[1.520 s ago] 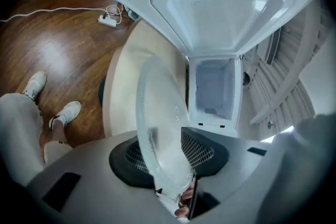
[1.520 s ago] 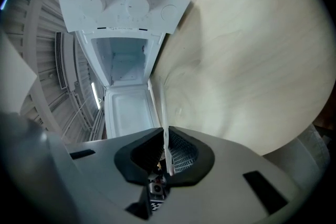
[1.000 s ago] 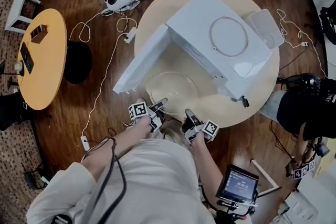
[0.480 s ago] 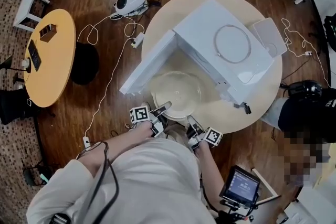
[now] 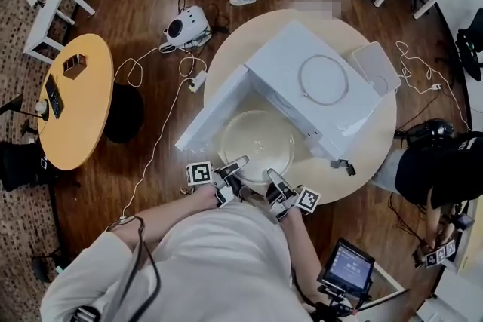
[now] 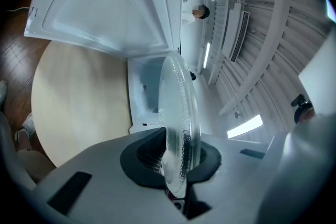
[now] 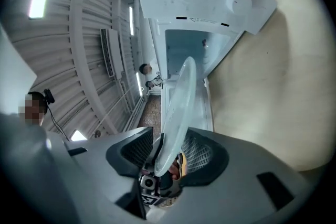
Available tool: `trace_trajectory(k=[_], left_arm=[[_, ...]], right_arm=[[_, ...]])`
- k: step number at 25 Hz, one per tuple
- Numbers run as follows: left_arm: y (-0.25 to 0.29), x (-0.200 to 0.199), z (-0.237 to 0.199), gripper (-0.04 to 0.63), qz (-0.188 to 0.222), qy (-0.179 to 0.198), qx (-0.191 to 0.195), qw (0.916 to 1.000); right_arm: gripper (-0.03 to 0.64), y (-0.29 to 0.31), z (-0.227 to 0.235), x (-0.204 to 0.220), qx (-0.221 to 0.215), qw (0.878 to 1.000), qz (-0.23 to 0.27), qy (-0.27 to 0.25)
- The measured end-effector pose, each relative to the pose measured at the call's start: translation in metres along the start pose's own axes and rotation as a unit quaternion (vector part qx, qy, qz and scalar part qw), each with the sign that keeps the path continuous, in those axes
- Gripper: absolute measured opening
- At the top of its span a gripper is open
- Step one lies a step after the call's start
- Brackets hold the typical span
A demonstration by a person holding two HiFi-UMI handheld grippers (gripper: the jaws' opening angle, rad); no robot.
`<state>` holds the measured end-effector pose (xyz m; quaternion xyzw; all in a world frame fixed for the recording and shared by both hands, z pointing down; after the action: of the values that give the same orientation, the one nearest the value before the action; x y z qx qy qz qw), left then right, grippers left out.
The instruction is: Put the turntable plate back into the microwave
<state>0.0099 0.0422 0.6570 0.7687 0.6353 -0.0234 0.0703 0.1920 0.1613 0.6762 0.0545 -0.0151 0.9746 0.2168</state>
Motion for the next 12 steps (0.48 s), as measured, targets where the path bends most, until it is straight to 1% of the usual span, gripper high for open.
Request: trace_trajectory(k=[2,5,7,9,12], left_arm=[[-0.001,-0.002,0.012,0.038,-0.001,0.002,0.007,1.0],[-0.002,-0.002,0.028,0.038,-0.014,0.016,0.014,0.9997],[0.001,-0.007,0.041,0.038,-0.019,0.035,0.025,0.9989],[0.003,-0.013,0.052,0.038,-0.016,0.052,0.033,0.998],[0.005,-0.015,0.063,0.038,-0.004,0.06,0.05,0.997]], right_arm=[[0.164,0.002,-0.012,-0.003,-0.006,1.0,0.005,-0.009],[0.164,0.002,-0.026,-0.003,-0.003,0.999,-0.01,-0.053],[0.164,0.007,-0.034,-0.008,-0.011,0.996,-0.019,-0.083],[0.164,0.015,-0.043,-0.015,-0.022,0.994,-0.024,-0.106],[0.164,0.021,-0.053,-0.022,-0.021,0.991,-0.035,-0.131]])
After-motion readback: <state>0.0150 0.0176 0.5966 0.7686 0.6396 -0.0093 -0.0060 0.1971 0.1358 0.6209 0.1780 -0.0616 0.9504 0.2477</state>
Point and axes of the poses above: the fingertips, and each gripper's own axes: y forward along the fingers, z to its right, x out of its underside, the point moved 8 cm from there along -y, backward along the fingers, and after that the axes turned 5 degrees about -y, right-handed, at the moved point
